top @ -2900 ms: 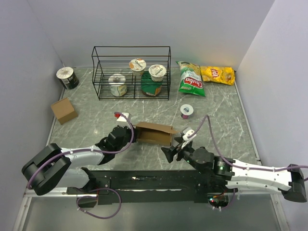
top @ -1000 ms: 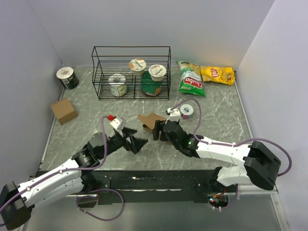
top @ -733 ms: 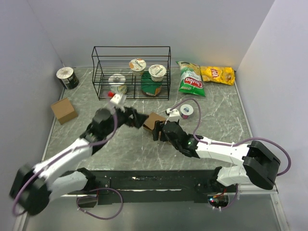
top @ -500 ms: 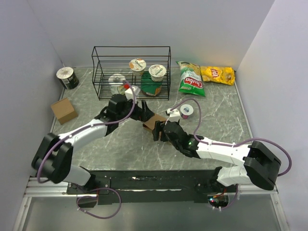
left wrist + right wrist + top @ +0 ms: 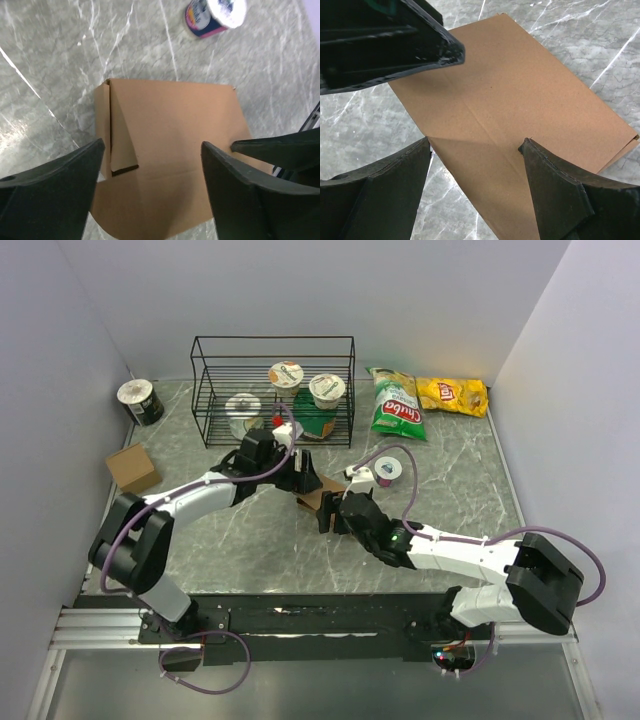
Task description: Fold the paper box
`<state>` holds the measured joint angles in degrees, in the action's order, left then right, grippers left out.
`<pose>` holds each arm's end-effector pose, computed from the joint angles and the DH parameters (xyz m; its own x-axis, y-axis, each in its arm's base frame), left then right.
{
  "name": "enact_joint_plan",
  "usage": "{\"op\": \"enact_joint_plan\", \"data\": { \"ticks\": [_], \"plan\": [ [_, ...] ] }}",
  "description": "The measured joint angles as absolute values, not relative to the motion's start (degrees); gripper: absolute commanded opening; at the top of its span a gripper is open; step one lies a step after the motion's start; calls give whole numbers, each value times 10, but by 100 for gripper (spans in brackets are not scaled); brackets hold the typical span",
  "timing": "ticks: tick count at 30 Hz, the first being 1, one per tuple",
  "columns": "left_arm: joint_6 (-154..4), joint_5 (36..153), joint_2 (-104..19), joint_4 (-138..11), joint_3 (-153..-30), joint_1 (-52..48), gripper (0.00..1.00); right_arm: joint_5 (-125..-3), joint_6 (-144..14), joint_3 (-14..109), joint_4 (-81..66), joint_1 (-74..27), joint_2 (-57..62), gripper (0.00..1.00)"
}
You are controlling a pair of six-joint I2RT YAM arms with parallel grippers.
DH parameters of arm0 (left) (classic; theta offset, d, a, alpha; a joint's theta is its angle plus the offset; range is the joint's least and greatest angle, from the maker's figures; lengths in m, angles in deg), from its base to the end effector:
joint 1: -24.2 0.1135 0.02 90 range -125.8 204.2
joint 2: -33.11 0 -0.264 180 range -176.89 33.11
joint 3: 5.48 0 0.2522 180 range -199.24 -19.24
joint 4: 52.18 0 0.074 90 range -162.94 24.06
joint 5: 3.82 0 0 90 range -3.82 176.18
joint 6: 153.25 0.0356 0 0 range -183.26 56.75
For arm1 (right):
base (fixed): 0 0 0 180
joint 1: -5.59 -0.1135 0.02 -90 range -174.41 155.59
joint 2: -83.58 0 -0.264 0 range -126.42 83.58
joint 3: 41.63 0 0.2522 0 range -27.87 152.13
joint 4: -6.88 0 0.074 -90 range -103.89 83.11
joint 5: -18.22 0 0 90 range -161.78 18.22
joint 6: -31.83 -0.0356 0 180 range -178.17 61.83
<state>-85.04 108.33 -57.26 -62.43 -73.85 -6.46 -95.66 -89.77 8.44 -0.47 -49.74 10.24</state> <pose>0.2908 -0.1880 0.2259 -0.7034 0.0173 -0.7106 0.5229 0.6898 -0.5008 0.1641 0.2120 0.2125 -0.5370 0.0659 -0.8410 -0.3199 0.9066 0.2753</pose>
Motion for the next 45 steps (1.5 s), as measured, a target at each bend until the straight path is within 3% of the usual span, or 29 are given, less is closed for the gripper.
{"op": "enact_joint_plan", "data": {
  "ticks": [10,13,18,21,34,39,45],
  "plan": [
    [-854,1106,-609,-650,-756,-60,44,-957,-896,84,-4,-497,101,82],
    [-856,1110,-617,-649,-756,-58,39,-956,-894,84,-14,-498,98,82],
    [-860,1117,-627,-649,-756,-57,43,-953,-888,84,-23,-498,92,83],
    [-860,1117,-627,-650,-756,-57,52,-952,-887,84,-24,-498,91,87],
    [-838,1075,-582,-646,-730,-60,62,-956,-850,100,-99,-483,152,89],
    [-841,1074,-579,-620,-721,-60,61,-937,-829,120,-107,-456,163,83],
    [-856,1097,-615,-573,-719,-60,47,-906,-812,123,-107,-416,146,71]
  ]
}}
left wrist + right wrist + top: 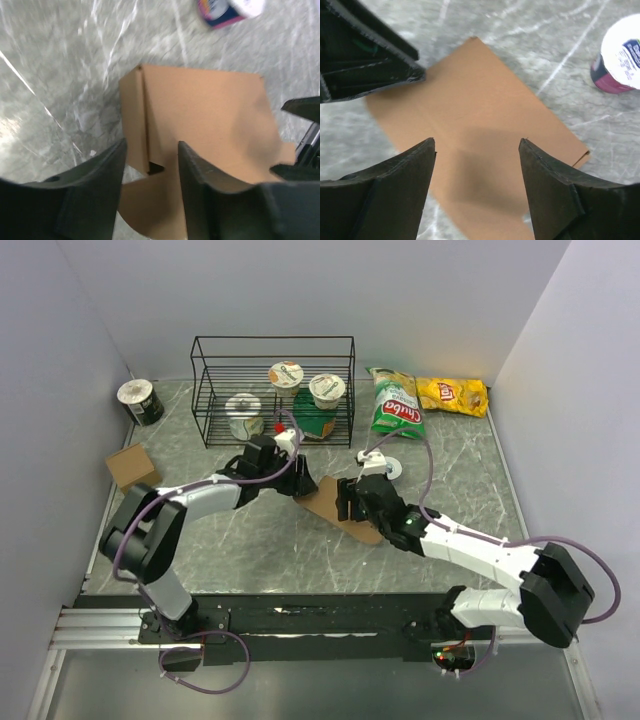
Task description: Fold the paper box
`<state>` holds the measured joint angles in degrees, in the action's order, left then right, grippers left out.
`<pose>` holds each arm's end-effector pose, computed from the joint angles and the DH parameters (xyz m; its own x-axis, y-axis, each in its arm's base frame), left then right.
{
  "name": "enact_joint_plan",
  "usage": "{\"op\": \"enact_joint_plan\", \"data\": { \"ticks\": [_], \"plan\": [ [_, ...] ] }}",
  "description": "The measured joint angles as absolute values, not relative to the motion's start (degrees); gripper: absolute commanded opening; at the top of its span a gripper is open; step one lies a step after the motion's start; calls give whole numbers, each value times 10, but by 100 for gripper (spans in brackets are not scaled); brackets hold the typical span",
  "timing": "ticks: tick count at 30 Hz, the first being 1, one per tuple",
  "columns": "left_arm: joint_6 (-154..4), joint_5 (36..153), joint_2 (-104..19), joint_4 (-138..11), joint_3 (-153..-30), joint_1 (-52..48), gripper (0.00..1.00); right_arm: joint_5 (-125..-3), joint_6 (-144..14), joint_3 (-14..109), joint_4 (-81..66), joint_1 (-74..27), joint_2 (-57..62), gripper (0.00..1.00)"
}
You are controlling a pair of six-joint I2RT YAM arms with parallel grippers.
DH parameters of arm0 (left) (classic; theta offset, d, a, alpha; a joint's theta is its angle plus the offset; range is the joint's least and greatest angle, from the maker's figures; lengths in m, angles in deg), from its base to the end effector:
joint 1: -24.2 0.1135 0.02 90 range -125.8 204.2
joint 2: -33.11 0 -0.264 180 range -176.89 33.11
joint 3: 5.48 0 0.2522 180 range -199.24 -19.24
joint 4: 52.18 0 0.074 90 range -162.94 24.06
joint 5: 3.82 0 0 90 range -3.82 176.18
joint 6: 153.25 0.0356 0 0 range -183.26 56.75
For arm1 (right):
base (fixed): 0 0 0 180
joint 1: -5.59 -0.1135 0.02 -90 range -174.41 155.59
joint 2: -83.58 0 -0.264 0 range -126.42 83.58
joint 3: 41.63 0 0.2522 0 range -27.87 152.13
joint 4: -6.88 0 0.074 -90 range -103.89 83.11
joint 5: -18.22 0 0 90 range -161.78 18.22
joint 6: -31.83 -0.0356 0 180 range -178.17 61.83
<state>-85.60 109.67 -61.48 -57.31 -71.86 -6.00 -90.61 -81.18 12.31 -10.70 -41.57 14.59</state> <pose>0.2975 -0.1896 0.1988 -0.7242 0.0180 -0.6894 0.5122 0.6833 -0.5203 0.1849 0.1825 0.2364 -0.5365 -0.0344 -0.8432 -0.3254 0.9304 0.1690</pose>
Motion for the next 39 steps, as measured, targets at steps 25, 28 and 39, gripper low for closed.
{"op": "enact_joint_plan", "data": {
  "ticks": [25,28,39],
  "plan": [
    [-867,1093,-642,-546,-699,-53,74,-853,-642,151,-122,-410,70,97],
    [-869,1093,-613,-542,-687,-42,74,-835,-591,164,-122,-412,62,98],
    [-881,1094,-569,-517,-626,17,77,-810,-496,220,-129,-423,-42,99]
  ]
}}
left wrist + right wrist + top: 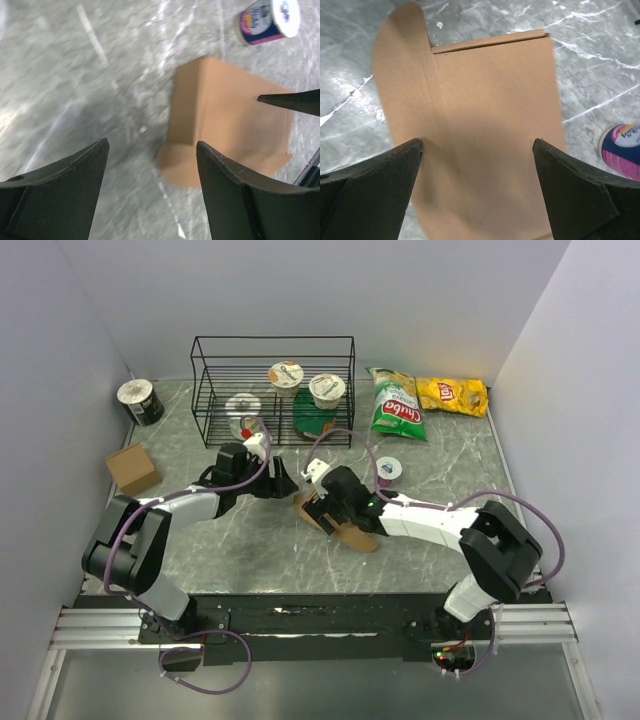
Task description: Fold the paper box
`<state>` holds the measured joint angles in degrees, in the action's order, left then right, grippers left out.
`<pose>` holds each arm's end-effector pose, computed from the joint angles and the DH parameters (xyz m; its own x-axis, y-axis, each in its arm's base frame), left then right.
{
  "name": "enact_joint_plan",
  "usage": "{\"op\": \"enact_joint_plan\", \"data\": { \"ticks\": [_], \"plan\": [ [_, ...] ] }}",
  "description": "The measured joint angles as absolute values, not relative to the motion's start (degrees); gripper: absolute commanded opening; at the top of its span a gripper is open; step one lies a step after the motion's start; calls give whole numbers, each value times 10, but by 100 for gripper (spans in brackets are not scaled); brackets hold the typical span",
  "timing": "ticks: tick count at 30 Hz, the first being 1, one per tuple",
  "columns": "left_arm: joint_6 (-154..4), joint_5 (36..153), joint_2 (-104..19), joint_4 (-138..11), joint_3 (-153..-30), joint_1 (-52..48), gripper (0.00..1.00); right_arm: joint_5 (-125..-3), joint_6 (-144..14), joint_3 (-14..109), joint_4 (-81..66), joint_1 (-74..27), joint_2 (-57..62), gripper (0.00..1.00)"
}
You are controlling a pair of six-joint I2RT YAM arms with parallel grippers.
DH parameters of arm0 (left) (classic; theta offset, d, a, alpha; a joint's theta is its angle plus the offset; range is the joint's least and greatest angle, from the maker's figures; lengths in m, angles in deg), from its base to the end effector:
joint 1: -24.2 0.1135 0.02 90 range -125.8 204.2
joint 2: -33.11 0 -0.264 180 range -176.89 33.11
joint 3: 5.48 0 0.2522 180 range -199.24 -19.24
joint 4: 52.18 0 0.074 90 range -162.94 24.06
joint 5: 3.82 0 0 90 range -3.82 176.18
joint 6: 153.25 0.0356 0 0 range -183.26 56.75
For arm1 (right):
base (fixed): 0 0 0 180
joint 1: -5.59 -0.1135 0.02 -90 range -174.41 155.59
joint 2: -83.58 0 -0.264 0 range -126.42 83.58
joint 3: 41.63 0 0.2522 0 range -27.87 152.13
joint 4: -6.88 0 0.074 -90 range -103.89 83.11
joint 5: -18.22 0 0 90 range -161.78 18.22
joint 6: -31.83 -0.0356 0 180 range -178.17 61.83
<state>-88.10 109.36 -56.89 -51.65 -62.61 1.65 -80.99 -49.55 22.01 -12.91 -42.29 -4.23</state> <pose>0.2920 -0.1364 0.1835 -0.7255 -0.1170 -0.6782 0.3910 0.7409 -0.5461 0.2179 0.2325 0.1983 -0.3621 -0.6211 -0.6950 -0.7173 0.6619 -0.2177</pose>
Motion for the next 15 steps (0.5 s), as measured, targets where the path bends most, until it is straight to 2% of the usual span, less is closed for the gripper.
{"op": "enact_joint_plan", "data": {
  "ticks": [15],
  "plan": [
    [-885,1106,-545,-504,-610,40,76,-905,-490,264,-151,-444,-102,87]
  ]
}}
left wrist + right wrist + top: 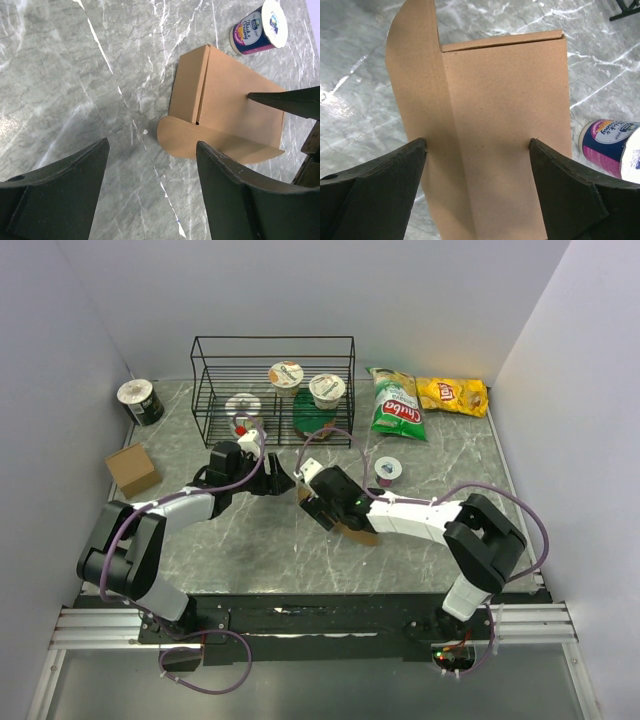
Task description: Fold the paper box
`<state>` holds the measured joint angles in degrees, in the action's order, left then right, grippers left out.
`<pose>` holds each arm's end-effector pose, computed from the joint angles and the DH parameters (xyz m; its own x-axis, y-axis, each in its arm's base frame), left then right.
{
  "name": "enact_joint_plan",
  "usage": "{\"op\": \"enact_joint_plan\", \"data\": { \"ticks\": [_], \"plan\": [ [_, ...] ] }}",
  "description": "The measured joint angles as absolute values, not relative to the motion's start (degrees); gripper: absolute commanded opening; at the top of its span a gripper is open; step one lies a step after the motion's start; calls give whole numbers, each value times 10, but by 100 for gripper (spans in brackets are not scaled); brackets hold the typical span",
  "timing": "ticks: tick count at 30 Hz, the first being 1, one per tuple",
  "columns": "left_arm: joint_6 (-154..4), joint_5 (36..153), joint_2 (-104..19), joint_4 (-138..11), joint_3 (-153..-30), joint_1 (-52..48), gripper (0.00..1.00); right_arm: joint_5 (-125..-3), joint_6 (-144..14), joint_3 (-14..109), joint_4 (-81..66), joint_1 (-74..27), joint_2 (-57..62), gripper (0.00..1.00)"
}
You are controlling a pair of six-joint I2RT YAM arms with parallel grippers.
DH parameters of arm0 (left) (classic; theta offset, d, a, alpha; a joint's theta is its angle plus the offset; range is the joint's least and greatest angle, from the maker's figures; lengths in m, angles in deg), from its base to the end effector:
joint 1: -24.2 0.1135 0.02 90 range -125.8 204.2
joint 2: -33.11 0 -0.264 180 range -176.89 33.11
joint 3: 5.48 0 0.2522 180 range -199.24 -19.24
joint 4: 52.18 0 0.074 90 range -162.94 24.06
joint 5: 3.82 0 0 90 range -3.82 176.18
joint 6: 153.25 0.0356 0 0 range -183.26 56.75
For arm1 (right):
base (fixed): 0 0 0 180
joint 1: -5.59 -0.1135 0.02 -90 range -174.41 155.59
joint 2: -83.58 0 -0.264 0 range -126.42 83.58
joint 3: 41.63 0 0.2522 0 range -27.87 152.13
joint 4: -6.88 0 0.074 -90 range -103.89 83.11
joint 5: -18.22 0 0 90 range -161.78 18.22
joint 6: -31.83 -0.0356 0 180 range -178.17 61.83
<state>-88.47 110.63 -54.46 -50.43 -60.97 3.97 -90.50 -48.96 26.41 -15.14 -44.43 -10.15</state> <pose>0.2899 -0.1225 0.1896 -0.7056 -0.1533 -0.6918 0.3861 0.7354 -0.5569 0.2252 0.2508 0.1879 -0.3752 -0.6834 -0.6262 -0.6555 0.6733 -0.3421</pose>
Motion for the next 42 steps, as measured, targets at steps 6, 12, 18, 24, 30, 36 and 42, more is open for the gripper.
{"op": "enact_joint_plan", "data": {
  "ticks": [6,12,18,24,30,36,42],
  "plan": [
    [-885,1108,-545,-503,-609,40,76,-932,-496,294,-178,-446,-133,71],
    [-885,1108,-542,-499,-606,40,77,-965,-506,314,-200,-448,-148,59],
    [-885,1108,-539,-494,-604,41,78,-989,-515,317,-206,-448,-152,52],
    [-886,1108,-524,-493,-591,47,80,-988,-517,317,-207,-448,-153,51],
    [-895,1105,-468,-489,-567,55,86,-952,-523,317,-215,-445,-137,52],
    [-901,1098,-413,-474,-549,62,90,-893,-543,318,-231,-445,-113,62],
    [-906,1097,-395,-469,-549,64,99,-856,-553,322,-257,-445,-91,99]
  ]
}}
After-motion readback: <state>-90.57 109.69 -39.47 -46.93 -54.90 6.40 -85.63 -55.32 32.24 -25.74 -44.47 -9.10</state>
